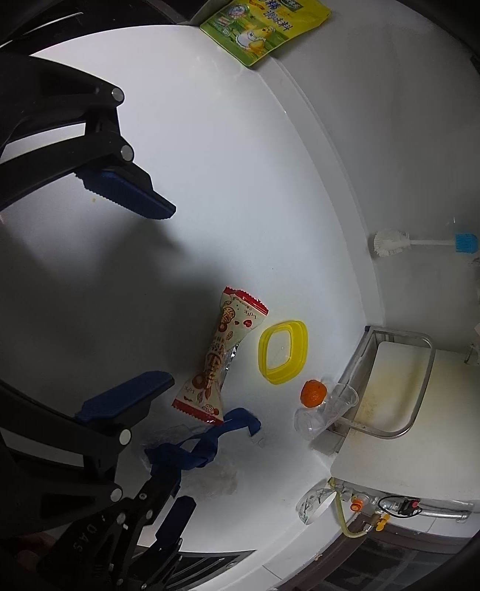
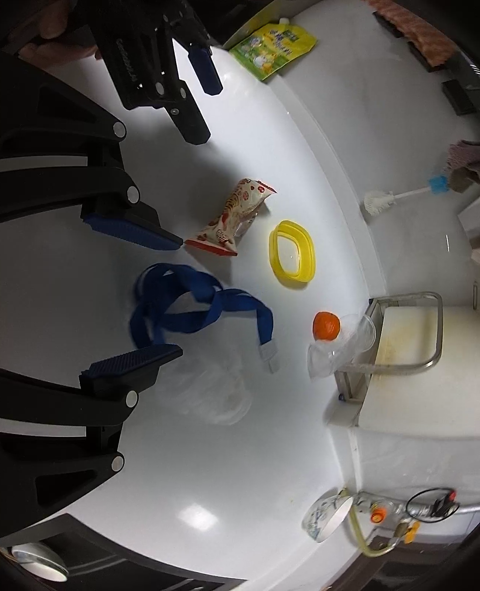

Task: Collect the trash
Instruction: 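Grasp the blue lanyard with the right tool while the left tool grasps the candy wrapper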

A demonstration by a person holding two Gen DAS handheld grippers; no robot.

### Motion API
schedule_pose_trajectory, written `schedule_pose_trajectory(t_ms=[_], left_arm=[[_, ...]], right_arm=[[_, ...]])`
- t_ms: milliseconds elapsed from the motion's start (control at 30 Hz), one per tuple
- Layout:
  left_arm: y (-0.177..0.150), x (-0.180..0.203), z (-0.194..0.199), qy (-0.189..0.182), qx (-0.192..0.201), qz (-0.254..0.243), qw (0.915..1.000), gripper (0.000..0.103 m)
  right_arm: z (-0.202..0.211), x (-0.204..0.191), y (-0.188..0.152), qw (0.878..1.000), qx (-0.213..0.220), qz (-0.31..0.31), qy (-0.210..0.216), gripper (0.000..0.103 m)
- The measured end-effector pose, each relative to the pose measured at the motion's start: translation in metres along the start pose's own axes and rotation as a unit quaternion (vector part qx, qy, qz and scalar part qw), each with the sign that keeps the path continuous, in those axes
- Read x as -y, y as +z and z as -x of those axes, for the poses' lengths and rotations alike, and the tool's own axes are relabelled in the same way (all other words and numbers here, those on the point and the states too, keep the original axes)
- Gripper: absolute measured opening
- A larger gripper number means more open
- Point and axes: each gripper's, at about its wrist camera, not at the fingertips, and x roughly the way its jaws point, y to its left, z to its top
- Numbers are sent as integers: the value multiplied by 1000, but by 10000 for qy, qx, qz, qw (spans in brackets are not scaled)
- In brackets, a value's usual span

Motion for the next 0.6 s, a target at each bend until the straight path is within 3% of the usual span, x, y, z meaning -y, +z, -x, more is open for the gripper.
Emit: schedule_pose_trajectory(t_ms=[333, 400, 467, 600], left_arm=[[5, -6, -12, -205, -60, -9, 9998, 83], [5, -5, -13, -236, -71, -12, 9997, 83], [5, -5, -14, -263, -79, -17, 9996, 83], [5, -2, -15, -313, -84, -7, 9995, 83]], right_arm=[[-22, -12, -1, 9991, -100, 260, -322, 49], [-24, -14, -2, 9989, -123, 299, -344, 37], [-25, -16, -3, 9988, -137, 318, -346, 17], [-20, -17, -3, 9988, -24, 356, -325, 7]])
